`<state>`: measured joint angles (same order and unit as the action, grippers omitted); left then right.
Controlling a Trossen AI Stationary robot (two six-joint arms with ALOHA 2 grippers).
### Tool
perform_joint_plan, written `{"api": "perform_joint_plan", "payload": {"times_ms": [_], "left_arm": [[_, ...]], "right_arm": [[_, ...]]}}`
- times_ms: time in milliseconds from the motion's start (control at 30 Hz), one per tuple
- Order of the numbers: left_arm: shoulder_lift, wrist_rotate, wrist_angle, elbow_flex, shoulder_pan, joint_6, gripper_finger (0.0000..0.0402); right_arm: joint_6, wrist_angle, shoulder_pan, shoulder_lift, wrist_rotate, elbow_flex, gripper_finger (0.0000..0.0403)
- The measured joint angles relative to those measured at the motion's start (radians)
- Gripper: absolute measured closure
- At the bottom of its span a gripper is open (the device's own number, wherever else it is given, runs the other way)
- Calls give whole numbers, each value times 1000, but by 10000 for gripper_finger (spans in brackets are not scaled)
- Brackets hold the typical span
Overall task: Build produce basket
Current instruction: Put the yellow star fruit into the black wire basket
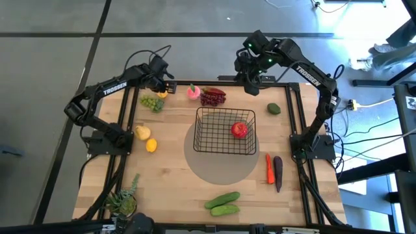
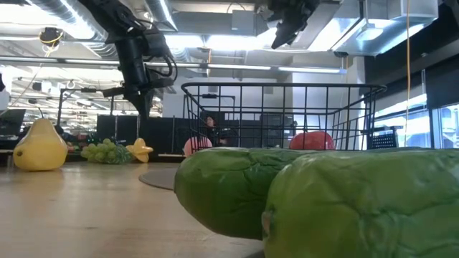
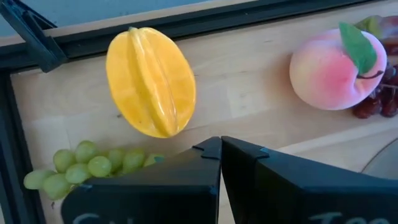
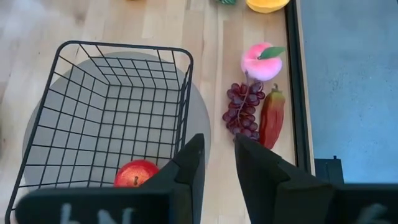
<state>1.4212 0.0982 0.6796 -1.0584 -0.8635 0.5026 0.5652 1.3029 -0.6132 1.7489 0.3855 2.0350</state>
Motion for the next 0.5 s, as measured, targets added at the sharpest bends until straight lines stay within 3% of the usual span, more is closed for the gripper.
{"api": "perform_joint_plan", "payload": {"times_ms": [167, 500], "left_arm": [[0, 21, 21, 0, 0, 17, 387], [0, 42, 37, 0, -5, 38, 303]], "right_arm": [[41, 0, 0, 0, 0, 0, 320], [56, 0, 0, 0, 0, 0, 320]]}}
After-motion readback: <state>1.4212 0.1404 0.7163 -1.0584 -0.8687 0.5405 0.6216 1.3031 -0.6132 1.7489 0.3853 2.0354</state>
